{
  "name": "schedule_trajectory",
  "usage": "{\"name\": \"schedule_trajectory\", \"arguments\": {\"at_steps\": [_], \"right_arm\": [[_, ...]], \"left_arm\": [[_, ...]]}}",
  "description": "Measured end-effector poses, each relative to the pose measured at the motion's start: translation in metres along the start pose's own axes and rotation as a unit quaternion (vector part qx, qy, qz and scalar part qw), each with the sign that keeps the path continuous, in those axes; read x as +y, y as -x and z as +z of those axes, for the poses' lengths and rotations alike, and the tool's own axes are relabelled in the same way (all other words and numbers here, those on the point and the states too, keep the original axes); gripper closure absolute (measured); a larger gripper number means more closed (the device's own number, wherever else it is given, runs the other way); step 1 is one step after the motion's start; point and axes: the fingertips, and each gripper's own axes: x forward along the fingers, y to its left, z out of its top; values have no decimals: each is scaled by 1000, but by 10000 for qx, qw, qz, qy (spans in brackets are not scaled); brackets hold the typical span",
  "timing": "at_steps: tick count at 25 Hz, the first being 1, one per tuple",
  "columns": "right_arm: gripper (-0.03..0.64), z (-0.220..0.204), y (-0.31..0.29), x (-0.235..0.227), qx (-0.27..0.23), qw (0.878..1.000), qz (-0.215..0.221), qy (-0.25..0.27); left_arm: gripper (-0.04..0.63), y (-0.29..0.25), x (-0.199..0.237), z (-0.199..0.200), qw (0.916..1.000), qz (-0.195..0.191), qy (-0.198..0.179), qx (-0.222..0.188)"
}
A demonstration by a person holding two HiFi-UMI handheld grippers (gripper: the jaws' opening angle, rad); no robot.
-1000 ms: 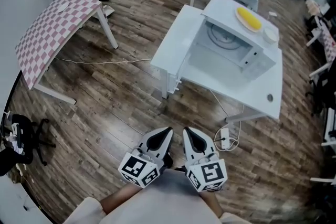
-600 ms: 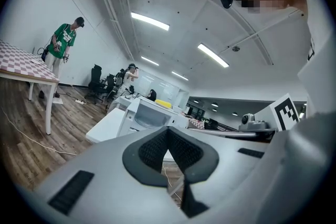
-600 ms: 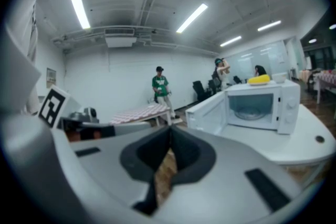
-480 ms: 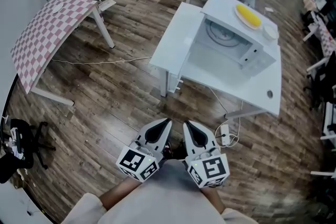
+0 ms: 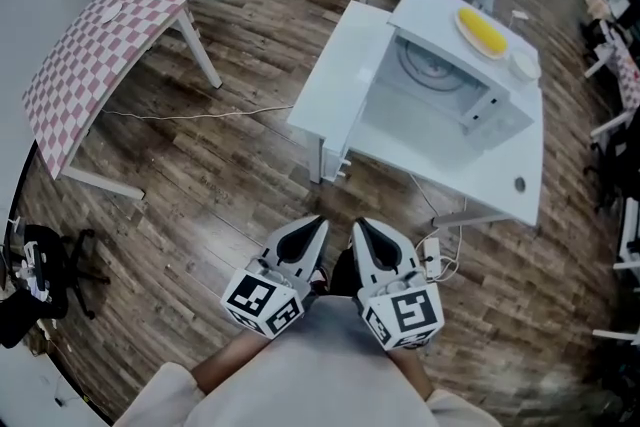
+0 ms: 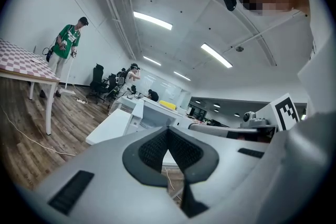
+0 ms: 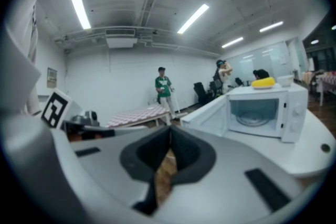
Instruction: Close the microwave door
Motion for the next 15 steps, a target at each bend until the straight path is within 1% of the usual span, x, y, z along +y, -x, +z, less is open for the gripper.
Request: {"name": "schedule_trajectory", "arguments": {"at_steps": [3, 7, 11, 15], "right_arm": [[594, 9, -7, -13, -53, 10000, -26, -19], [594, 14, -17, -28, -76, 9999, 15, -89], [594, 18, -31, -44, -33, 9998, 123, -118], [594, 26, -43, -64, -54, 9997, 196, -117]], "left_arm": [[578, -13, 0, 7, 10000, -41, -40, 12], [578, -32, 3, 16, 10000, -1, -42, 10], [578, -50, 6, 27, 9999, -36, 69, -78], [578, -73, 12, 29, 10000, 14, 97, -15]]}}
